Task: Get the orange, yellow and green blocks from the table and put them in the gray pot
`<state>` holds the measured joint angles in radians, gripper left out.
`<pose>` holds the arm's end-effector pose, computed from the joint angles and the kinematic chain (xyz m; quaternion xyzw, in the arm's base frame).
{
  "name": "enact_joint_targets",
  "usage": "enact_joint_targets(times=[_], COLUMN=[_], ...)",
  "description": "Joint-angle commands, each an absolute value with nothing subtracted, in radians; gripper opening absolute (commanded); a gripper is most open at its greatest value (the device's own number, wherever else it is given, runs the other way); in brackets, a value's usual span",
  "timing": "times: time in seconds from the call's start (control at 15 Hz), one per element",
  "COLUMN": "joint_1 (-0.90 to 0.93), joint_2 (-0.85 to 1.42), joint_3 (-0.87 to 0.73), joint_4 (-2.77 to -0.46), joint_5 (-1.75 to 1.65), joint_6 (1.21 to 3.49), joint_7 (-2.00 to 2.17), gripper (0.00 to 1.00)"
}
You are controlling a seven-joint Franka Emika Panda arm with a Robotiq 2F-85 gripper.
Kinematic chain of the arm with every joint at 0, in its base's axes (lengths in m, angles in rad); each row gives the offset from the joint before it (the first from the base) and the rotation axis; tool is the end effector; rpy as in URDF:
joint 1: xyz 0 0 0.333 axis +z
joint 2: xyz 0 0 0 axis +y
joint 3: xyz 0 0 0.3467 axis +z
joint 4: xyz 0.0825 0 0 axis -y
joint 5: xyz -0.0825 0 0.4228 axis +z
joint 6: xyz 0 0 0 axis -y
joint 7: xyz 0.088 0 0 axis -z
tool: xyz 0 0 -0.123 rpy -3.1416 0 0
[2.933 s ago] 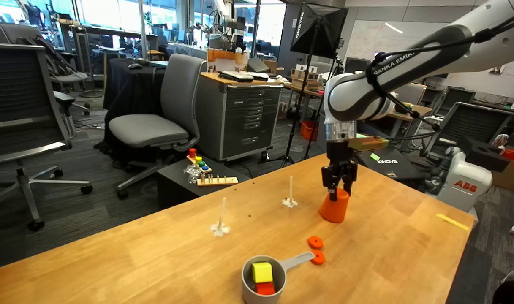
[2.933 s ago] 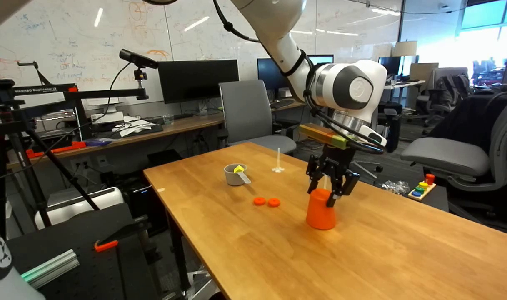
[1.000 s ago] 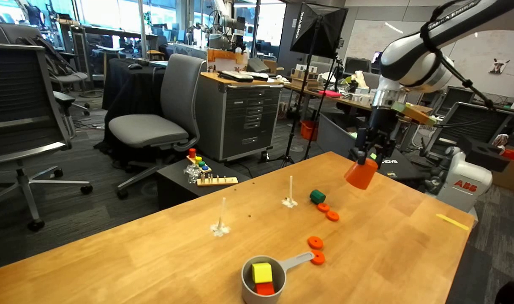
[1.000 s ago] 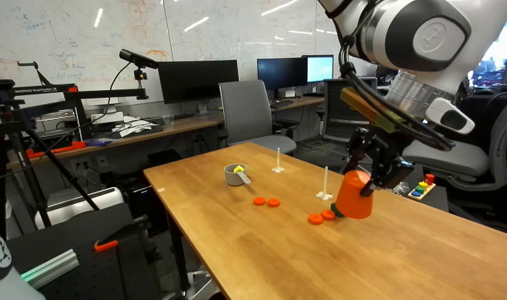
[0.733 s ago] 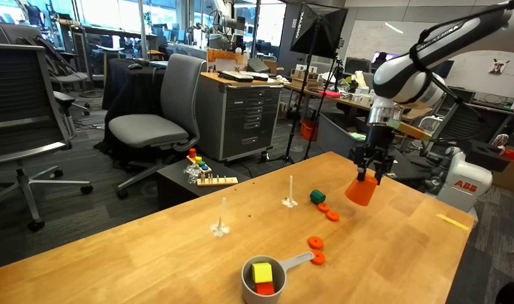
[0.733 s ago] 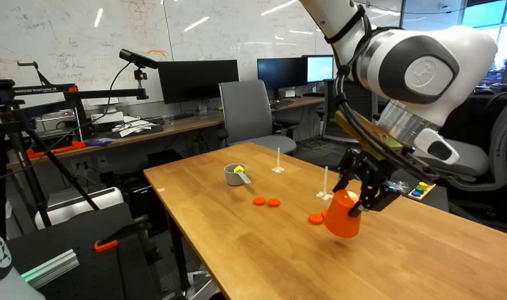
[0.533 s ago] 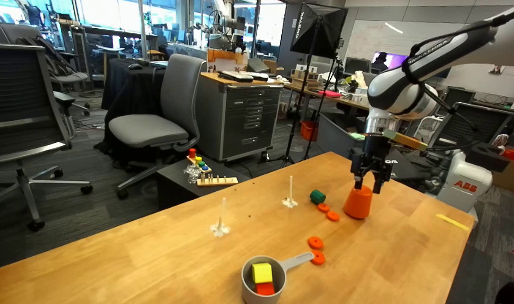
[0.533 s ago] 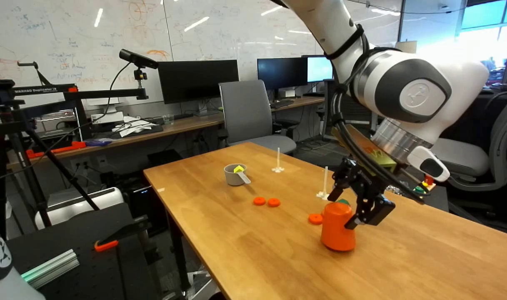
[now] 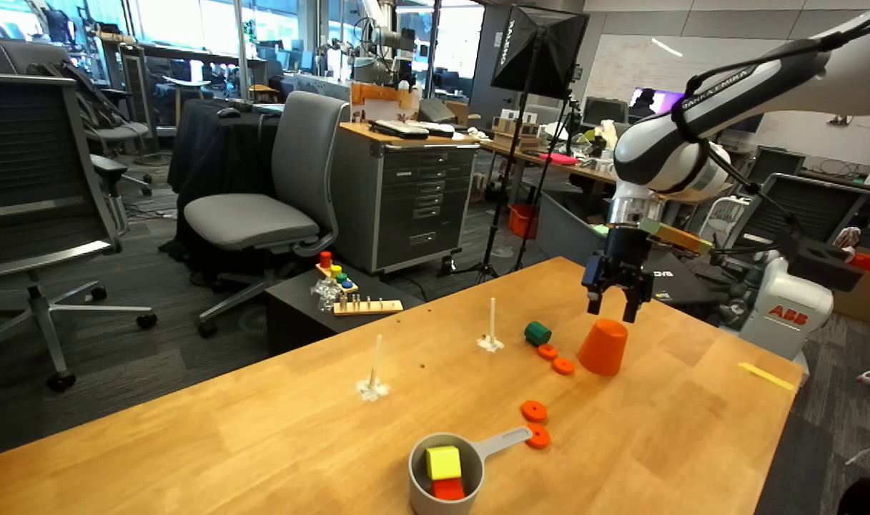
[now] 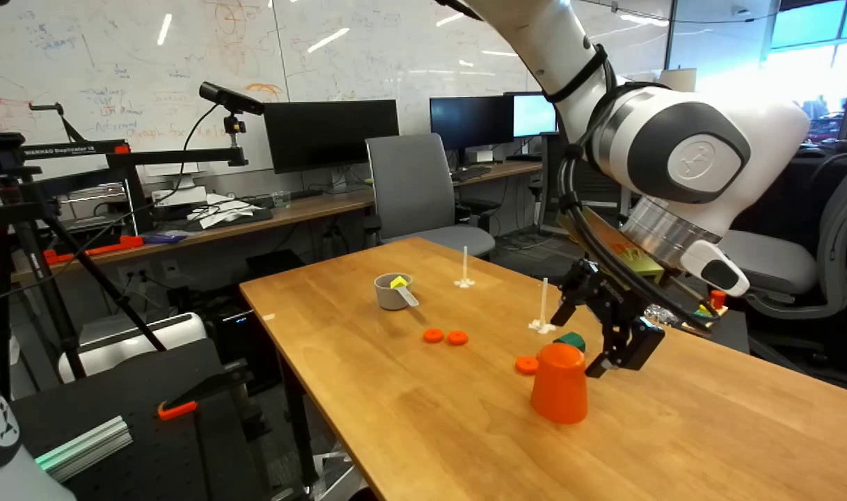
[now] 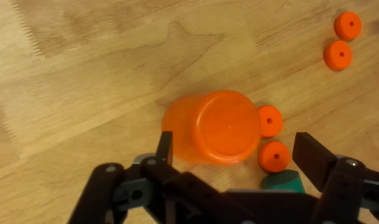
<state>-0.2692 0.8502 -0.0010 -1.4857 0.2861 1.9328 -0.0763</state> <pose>0.6926 -0.1672 0.1212 -0.9579 0.1696 0.1745 0.1525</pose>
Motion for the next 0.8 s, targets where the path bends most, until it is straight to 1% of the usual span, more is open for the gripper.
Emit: enact_joint_targets(times=[0.0, 0.53, 0.73], joint_1=[-0.230, -0.036, -0.007], joint_2=[0.800, 0.741, 0.770], joint_3=[0.000, -0.027, -0.034], joint_4=[-1.459, -1.373, -1.328], joint_5=[0.272, 0.001, -0.061], joint_6=[1.905, 1.786, 1.817], joint_7=[-0.071, -0.045, -0.024], gripper=[1.00, 1.00, 1.00])
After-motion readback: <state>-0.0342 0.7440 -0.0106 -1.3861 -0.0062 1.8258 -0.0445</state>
